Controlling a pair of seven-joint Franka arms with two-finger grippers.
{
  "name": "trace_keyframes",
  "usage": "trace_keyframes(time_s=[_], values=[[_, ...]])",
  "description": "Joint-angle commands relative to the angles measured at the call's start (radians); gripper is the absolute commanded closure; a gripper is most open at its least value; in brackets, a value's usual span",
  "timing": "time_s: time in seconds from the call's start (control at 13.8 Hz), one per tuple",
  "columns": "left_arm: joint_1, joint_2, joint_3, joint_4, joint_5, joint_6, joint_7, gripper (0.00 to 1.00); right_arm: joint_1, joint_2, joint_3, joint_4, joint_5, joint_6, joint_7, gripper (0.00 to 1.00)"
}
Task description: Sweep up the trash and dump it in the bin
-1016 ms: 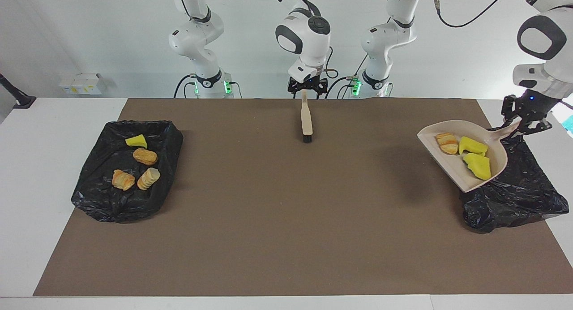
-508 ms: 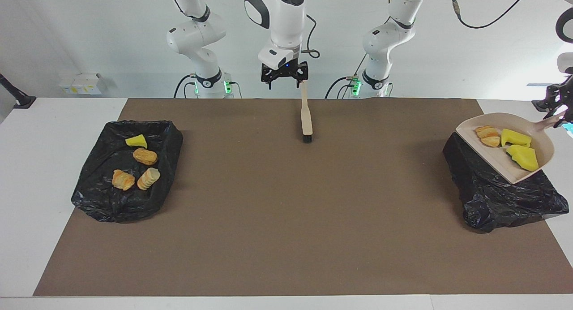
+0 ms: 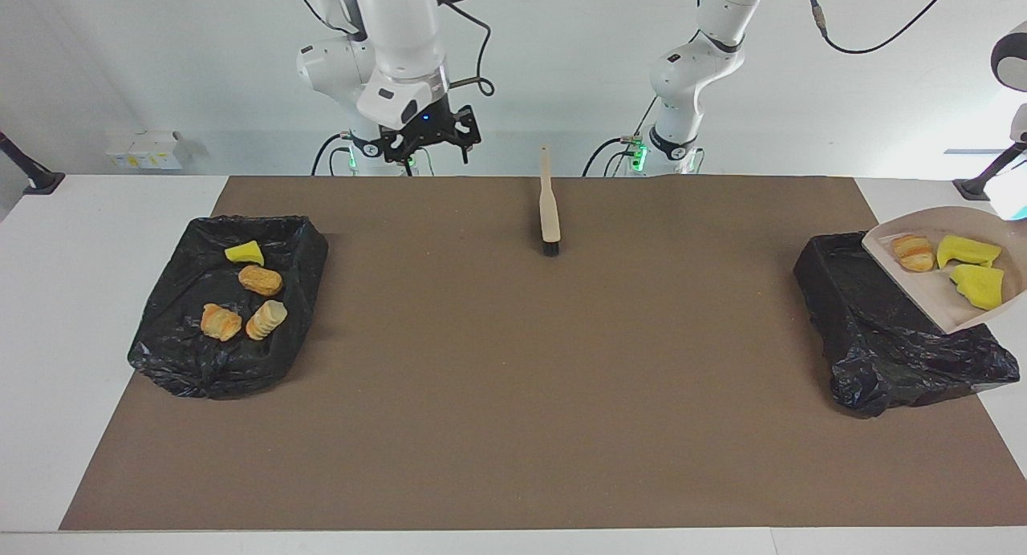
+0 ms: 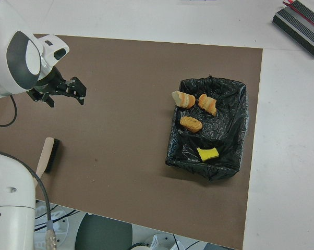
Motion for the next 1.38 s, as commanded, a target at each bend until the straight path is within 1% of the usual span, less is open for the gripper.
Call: trace_keyframes(time_s=[0.0, 0.15, 0.29, 0.36, 0.51, 0.65, 0.8, 0.94, 1.02, 1.09, 1.31], values=[[-0.016, -0.049, 0.009, -0.081, 0.074, 0.046, -0.007, 1.0, -0.027, 0.004, -0.061, 0.057, -0.017, -0.037, -0.106, 0.0], [-0.019, -0.084, 0.009, -0.139, 0.177, 0.071, -0.092, 1.0, -0.065, 0.007, -0.113, 0.062, -0.019, -0.036, -0.143, 0.0], [-0.019, -0.119, 0.007, -0.204, 0.232, 0.094, -0.16, 1.0, -0.093, 0.01, -0.15, 0.064, -0.022, -0.036, -0.228, 0.0], [-0.019, -0.128, 0.007, -0.219, 0.263, 0.108, -0.185, 1.0, -0.109, 0.011, -0.156, 0.064, -0.035, -0.036, -0.259, 0.0], [-0.039, -0.13, 0.006, -0.224, 0.307, 0.112, -0.212, 1.0, -0.146, 0.011, -0.156, 0.064, -0.124, -0.031, -0.299, 0.0], [-0.06, -0.128, 0.006, -0.226, 0.394, 0.115, -0.257, 1.0, -0.183, 0.011, -0.165, 0.064, -0.135, -0.023, -0.366, 0.0], [-0.071, -0.13, 0.006, -0.224, 0.464, 0.114, -0.288, 1.0, -0.206, 0.011, -0.17, 0.065, -0.127, -0.029, -0.356, 0.0], [-0.071, -0.13, 0.006, -0.223, 0.508, 0.121, -0.305, 1.0, -0.215, 0.025, -0.171, 0.117, -0.12, -0.048, -0.327, 0.0], [-0.071, -0.128, 0.006, -0.223, 0.511, 0.125, -0.312, 1.0, -0.231, 0.048, -0.171, 0.151, -0.091, -0.072, -0.296, 0.0], [-0.071, -0.128, 0.006, -0.218, 0.519, 0.122, -0.34, 1.0, -0.238, 0.06, -0.171, 0.174, -0.078, -0.094, -0.264, 0.0], [-0.112, -0.127, 0.006, -0.215, 0.638, 0.086, -0.476, 1.0, -0.237, 0.073, -0.164, 0.195, -0.074, -0.115, -0.14, 0.0]])
